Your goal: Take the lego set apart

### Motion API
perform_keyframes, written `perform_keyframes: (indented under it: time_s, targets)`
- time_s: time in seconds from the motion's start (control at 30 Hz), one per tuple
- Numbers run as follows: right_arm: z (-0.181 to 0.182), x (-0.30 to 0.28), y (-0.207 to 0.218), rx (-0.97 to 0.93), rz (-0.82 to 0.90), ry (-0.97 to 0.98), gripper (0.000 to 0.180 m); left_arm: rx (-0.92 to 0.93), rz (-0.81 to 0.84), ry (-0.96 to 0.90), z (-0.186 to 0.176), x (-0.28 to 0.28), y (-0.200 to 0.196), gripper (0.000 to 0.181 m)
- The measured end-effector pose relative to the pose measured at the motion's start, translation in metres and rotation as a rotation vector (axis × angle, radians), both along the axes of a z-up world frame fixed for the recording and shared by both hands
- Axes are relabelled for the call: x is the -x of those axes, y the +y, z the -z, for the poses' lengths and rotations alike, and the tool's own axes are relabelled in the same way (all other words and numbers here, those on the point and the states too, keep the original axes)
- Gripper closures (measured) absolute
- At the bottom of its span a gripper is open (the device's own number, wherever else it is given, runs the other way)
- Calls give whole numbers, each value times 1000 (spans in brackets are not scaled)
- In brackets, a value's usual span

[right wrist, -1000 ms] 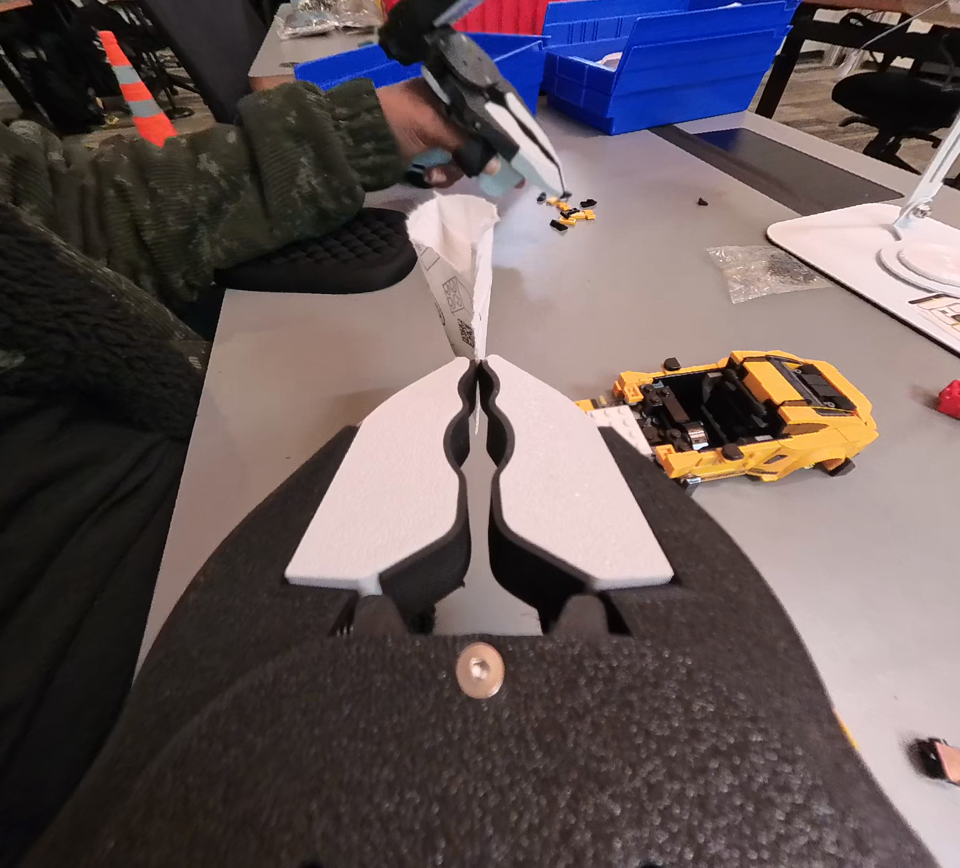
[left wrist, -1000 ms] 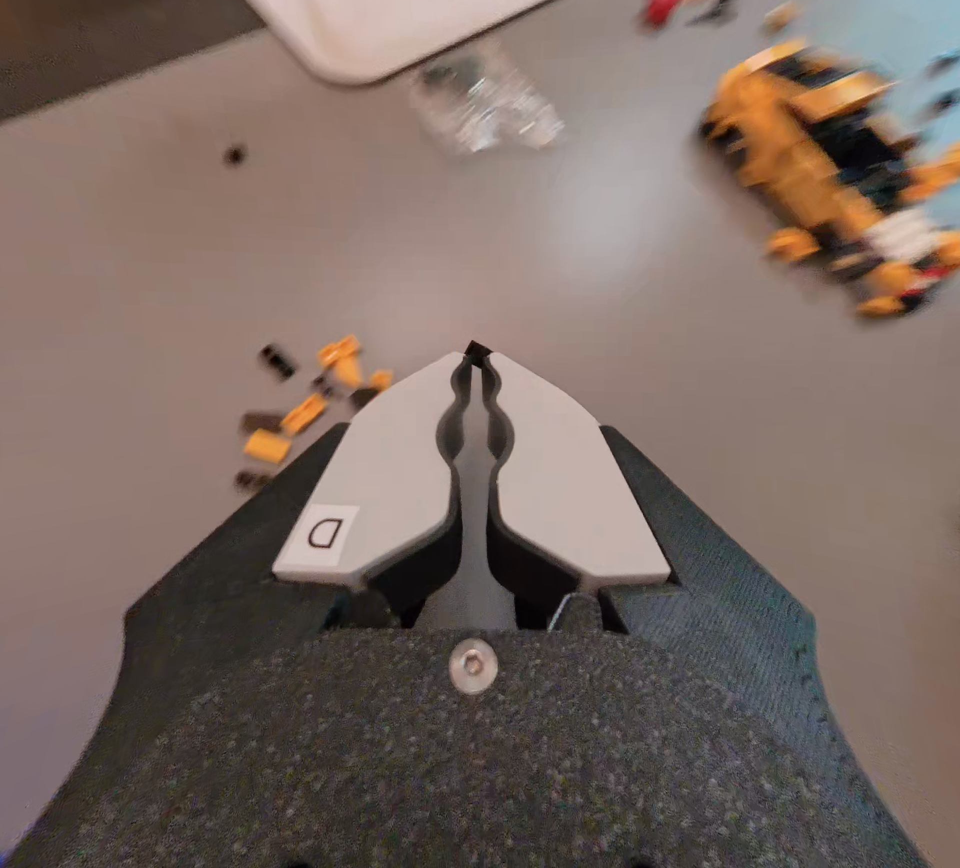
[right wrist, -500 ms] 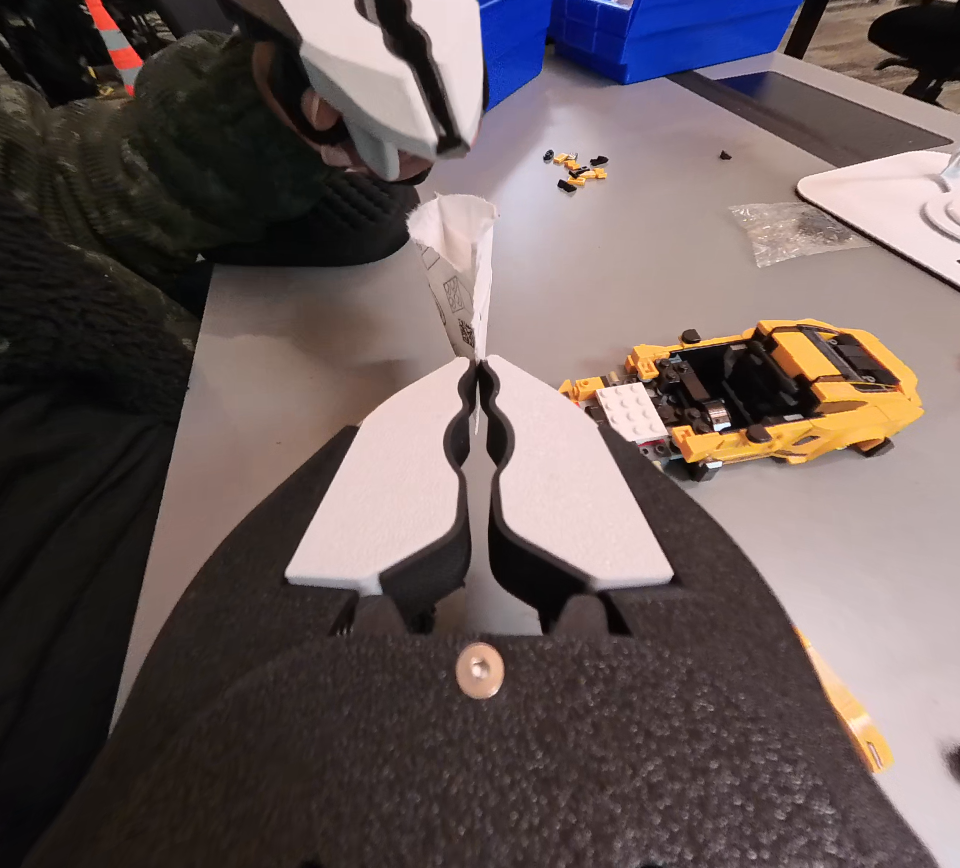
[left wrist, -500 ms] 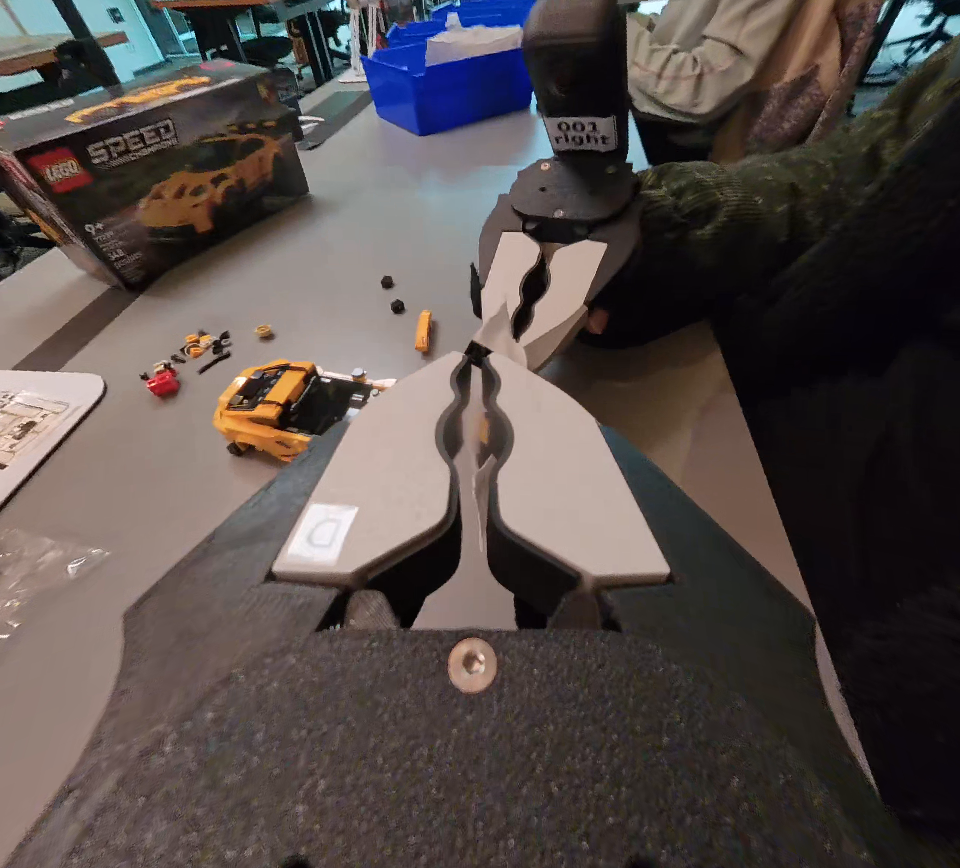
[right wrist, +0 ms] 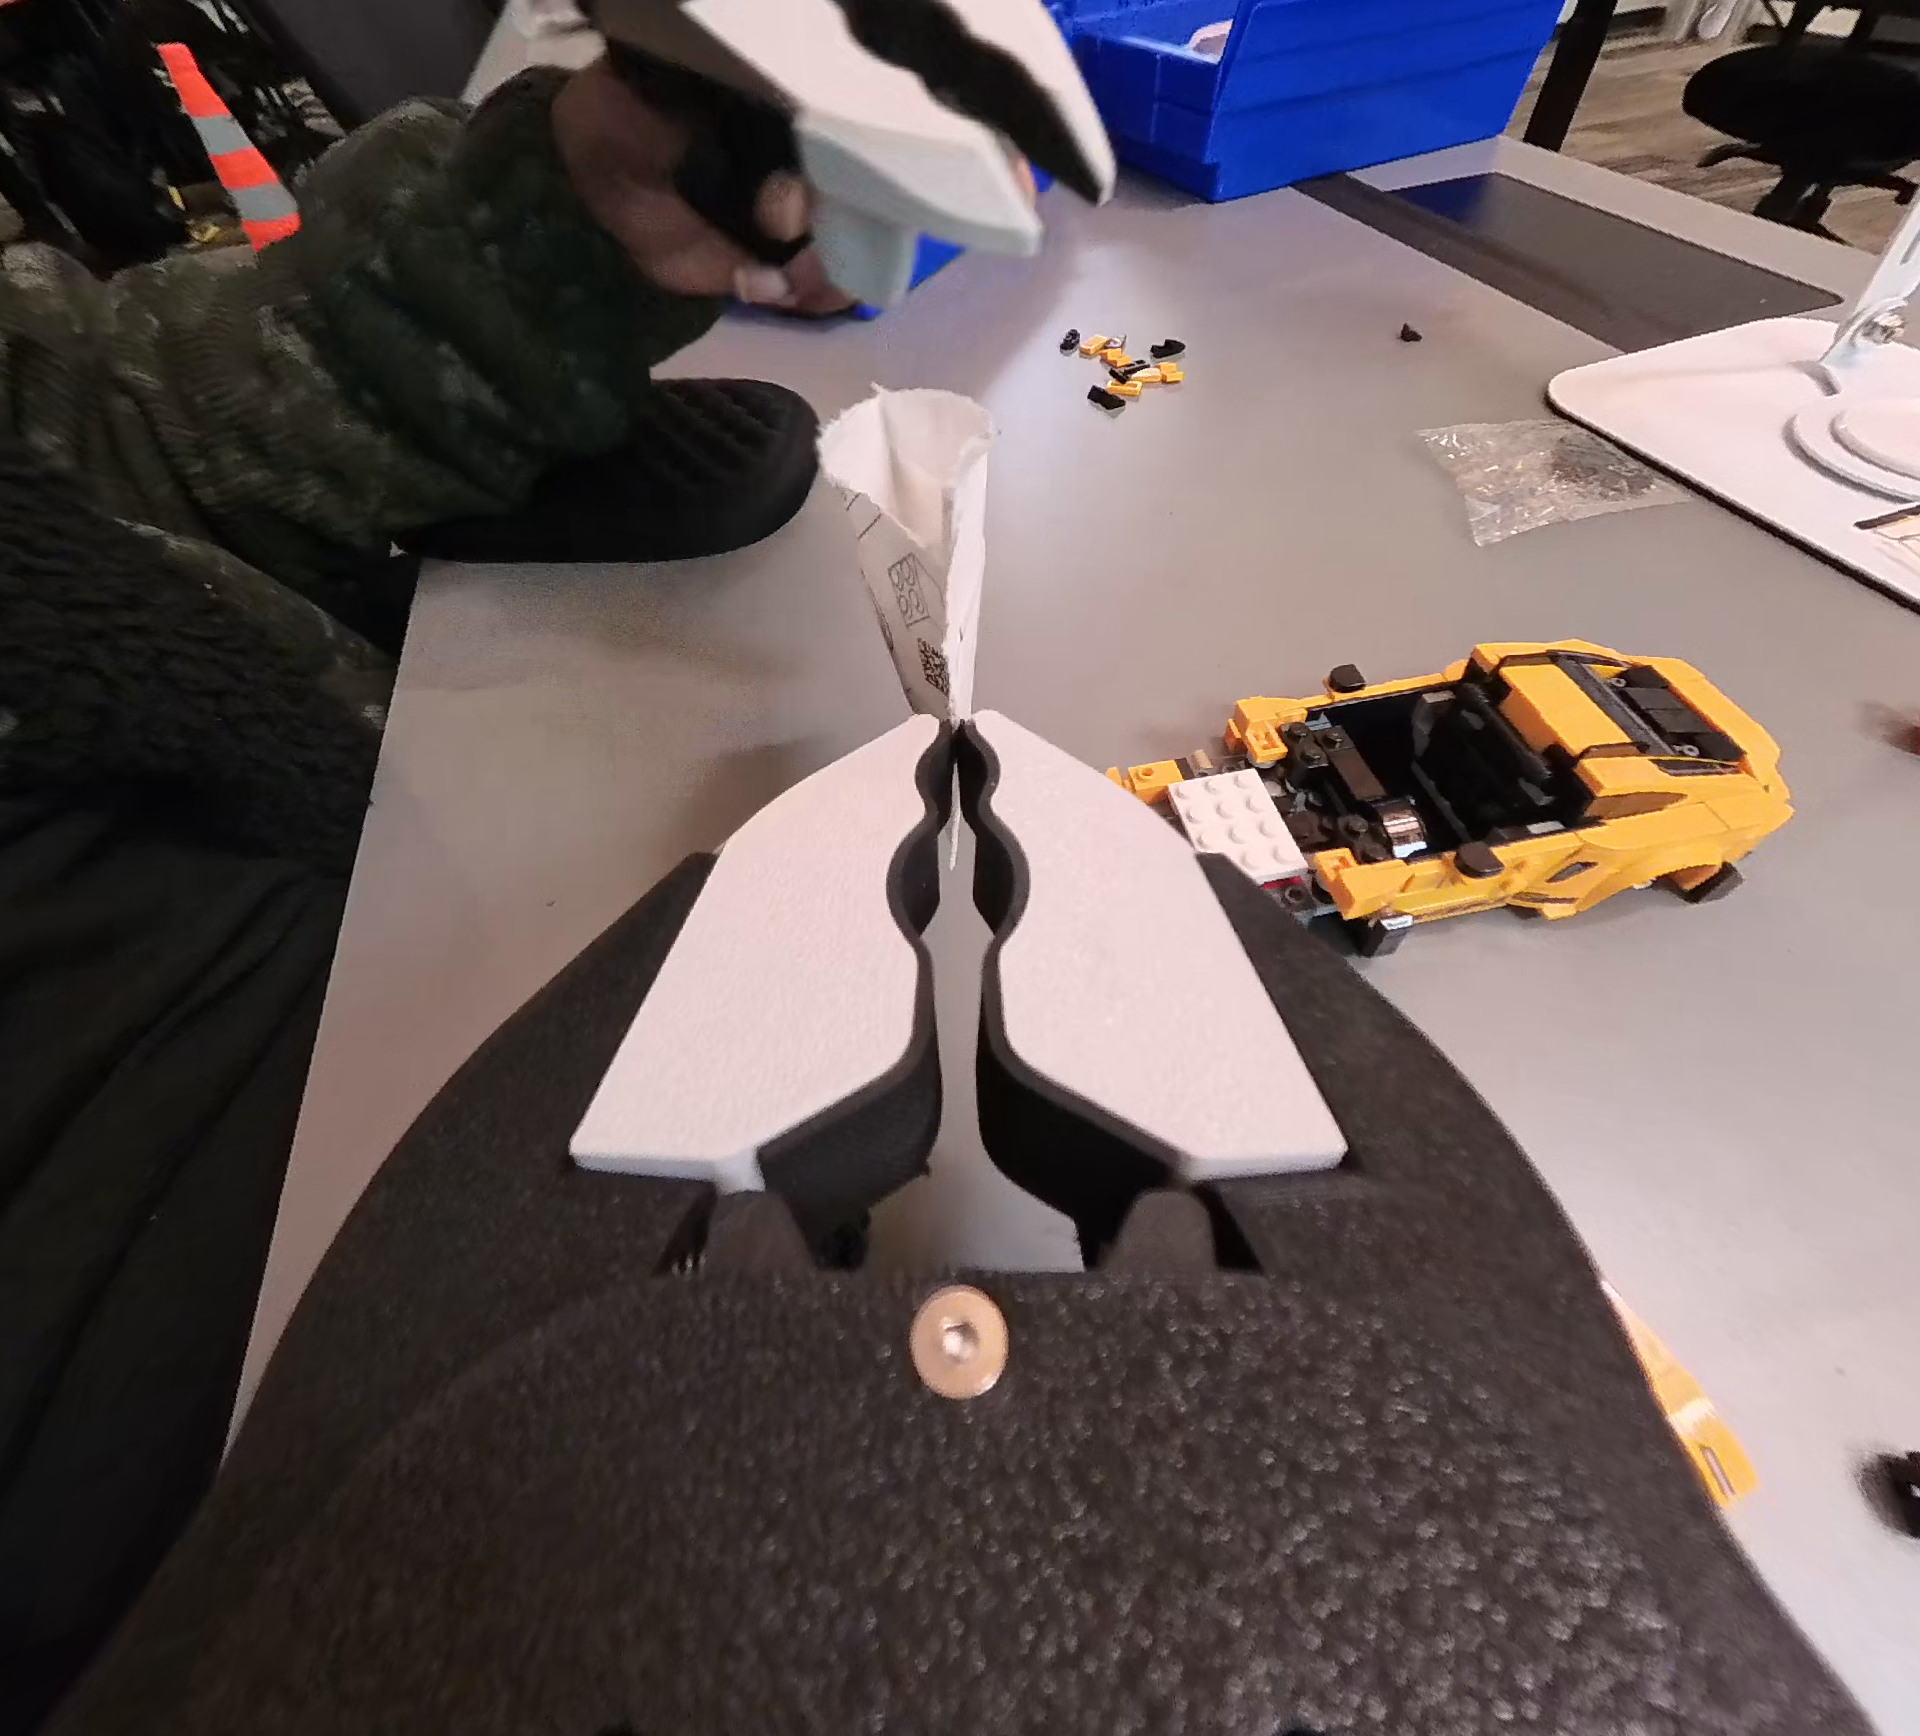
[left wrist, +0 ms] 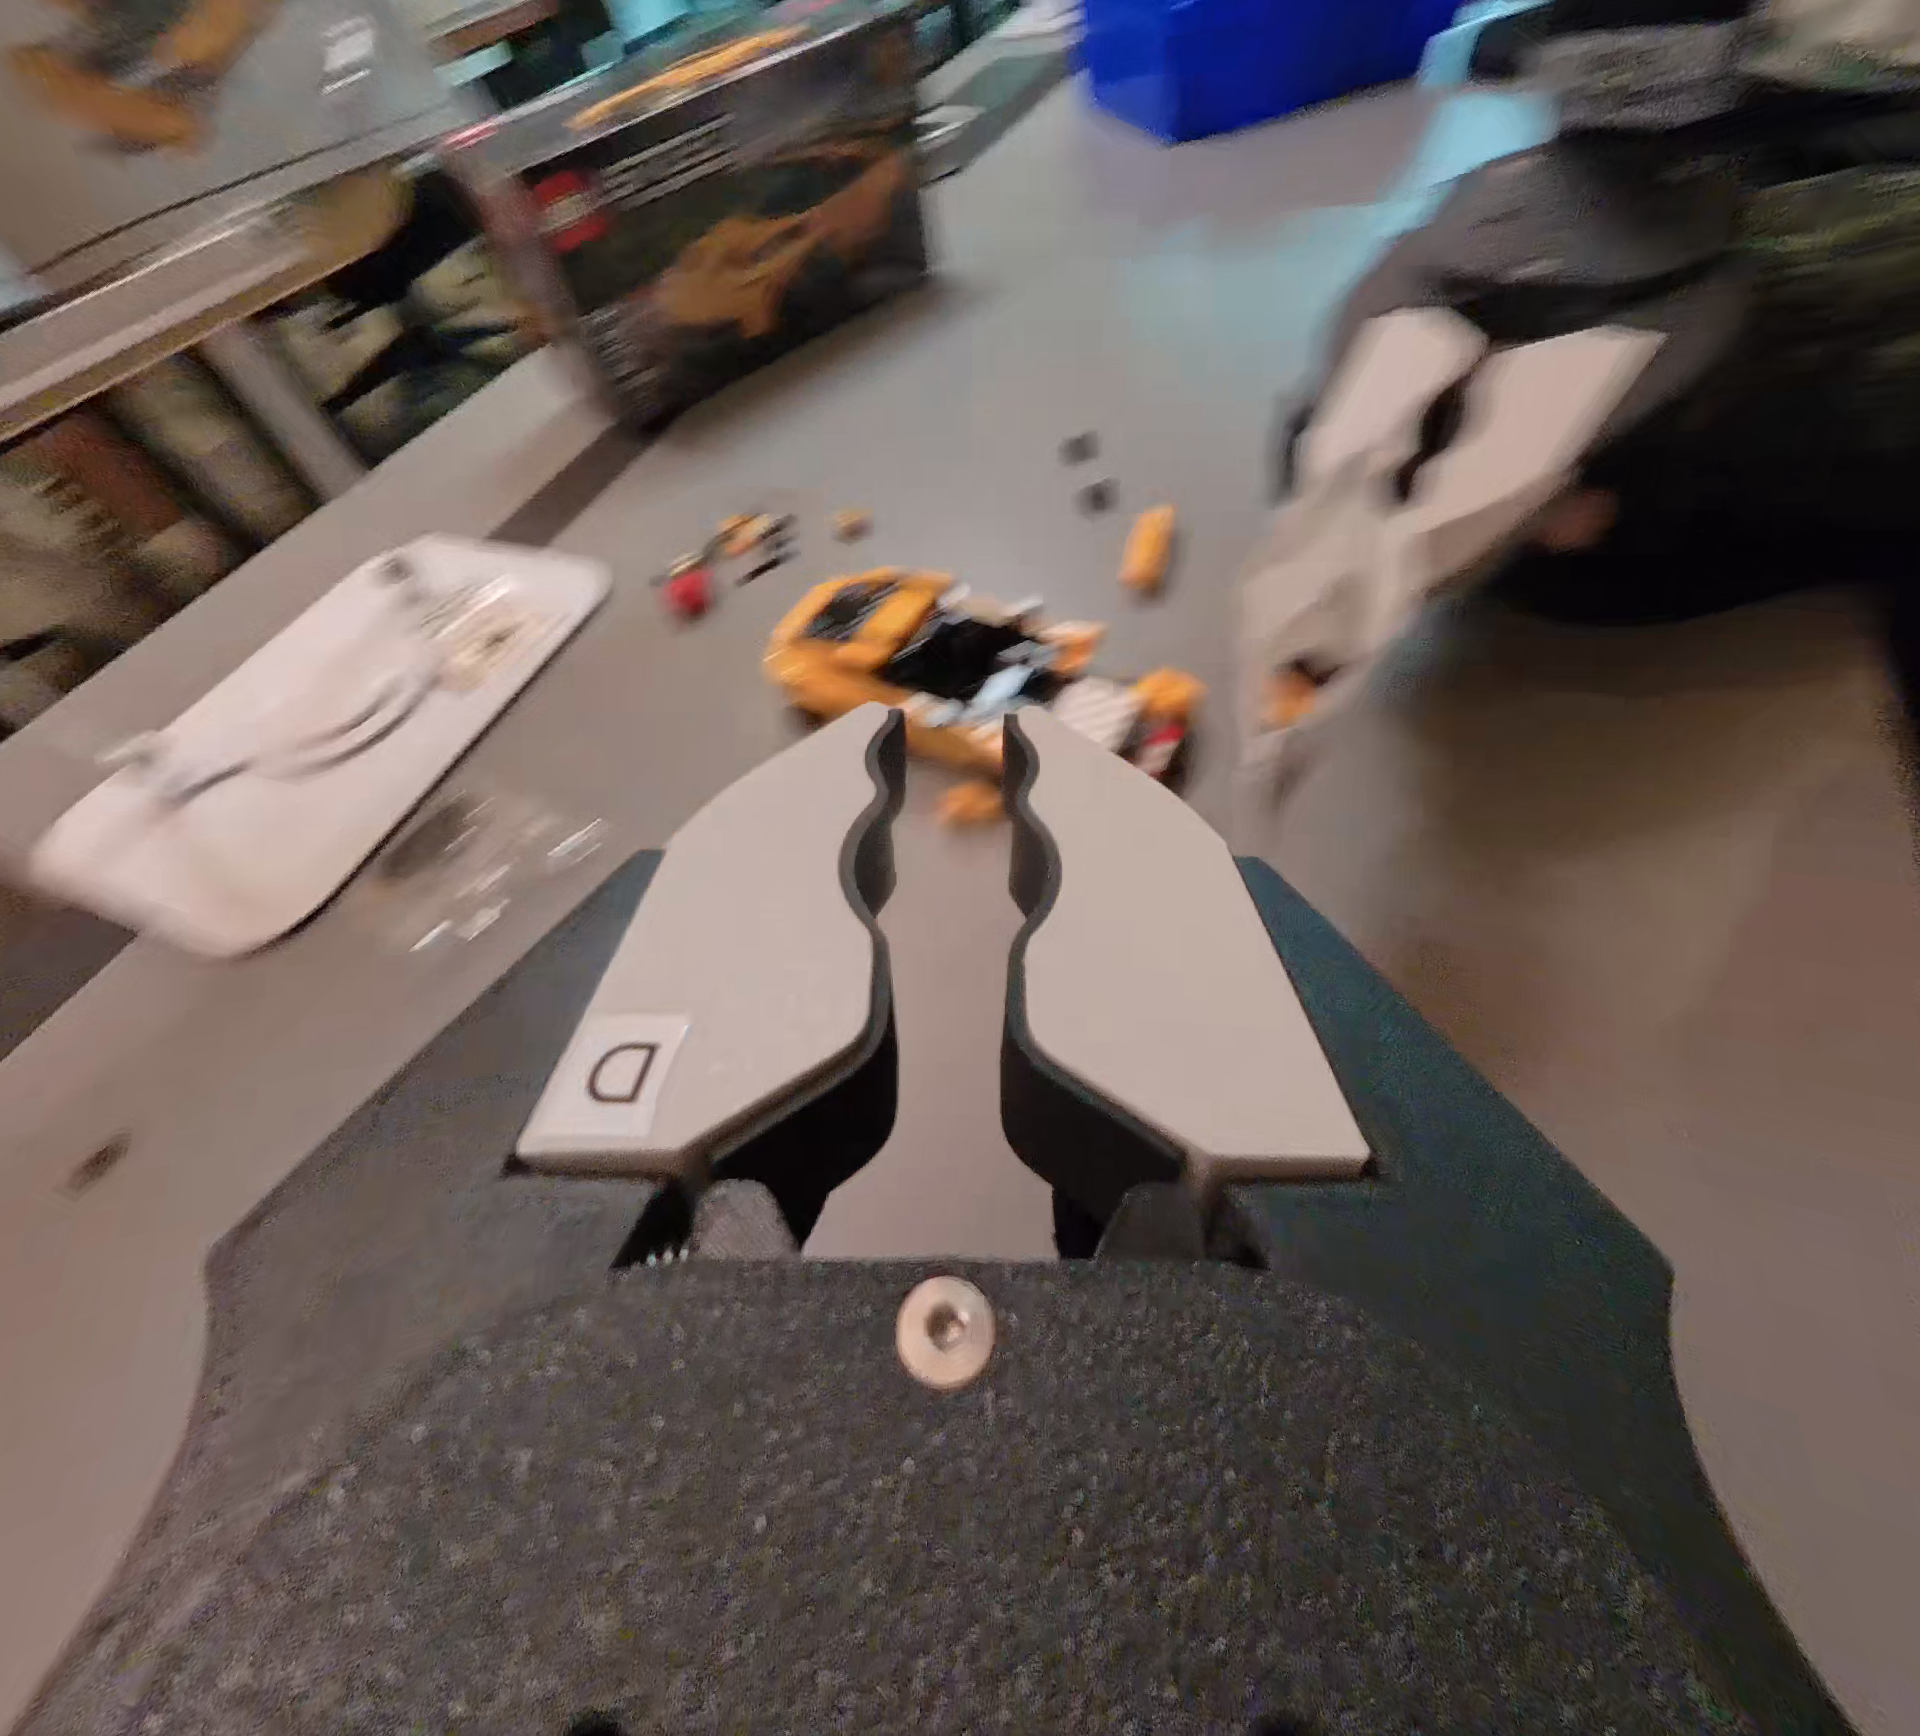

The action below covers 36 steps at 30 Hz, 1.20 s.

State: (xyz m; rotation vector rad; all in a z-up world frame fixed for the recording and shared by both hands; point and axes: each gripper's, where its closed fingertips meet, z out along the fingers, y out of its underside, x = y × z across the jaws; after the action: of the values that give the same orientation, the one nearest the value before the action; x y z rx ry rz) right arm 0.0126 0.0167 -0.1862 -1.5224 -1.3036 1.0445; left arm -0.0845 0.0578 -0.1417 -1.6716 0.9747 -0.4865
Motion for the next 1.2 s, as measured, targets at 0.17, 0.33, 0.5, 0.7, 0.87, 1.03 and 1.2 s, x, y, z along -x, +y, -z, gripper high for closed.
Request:
perform_keyframes:
  time_s: [0.17, 0.33, 0.5, 0.7, 0.87, 1.03, 1.2]
  targets:
    - [-2, 1, -2, -6, -11, 3, 179, 75, -441, 264, 44, 125, 45, 157]
    - [-3, 1, -5, -13, -24, 5, 179, 296, -547, 273, 92, 167, 51, 156]
    - [-7, 0, -7, -21, -28, 17, 179, 436, -574, 259, 116, 175, 47, 159]
    - [-9, -1, -7, -28, -28, 22, 179, 504, -600, 212, 127, 176, 49, 161]
    - [-8, 0, -8, -28, -31, 19, 179, 513, -610, 166, 127, 175, 55, 161]
    - [-7, 0, -8, -24, -32, 17, 179, 508, -631, 136, 127, 177, 59, 167]
    - [-6, 0, -8, -24, -32, 12, 179, 509, -635, 146, 127, 177, 59, 172]
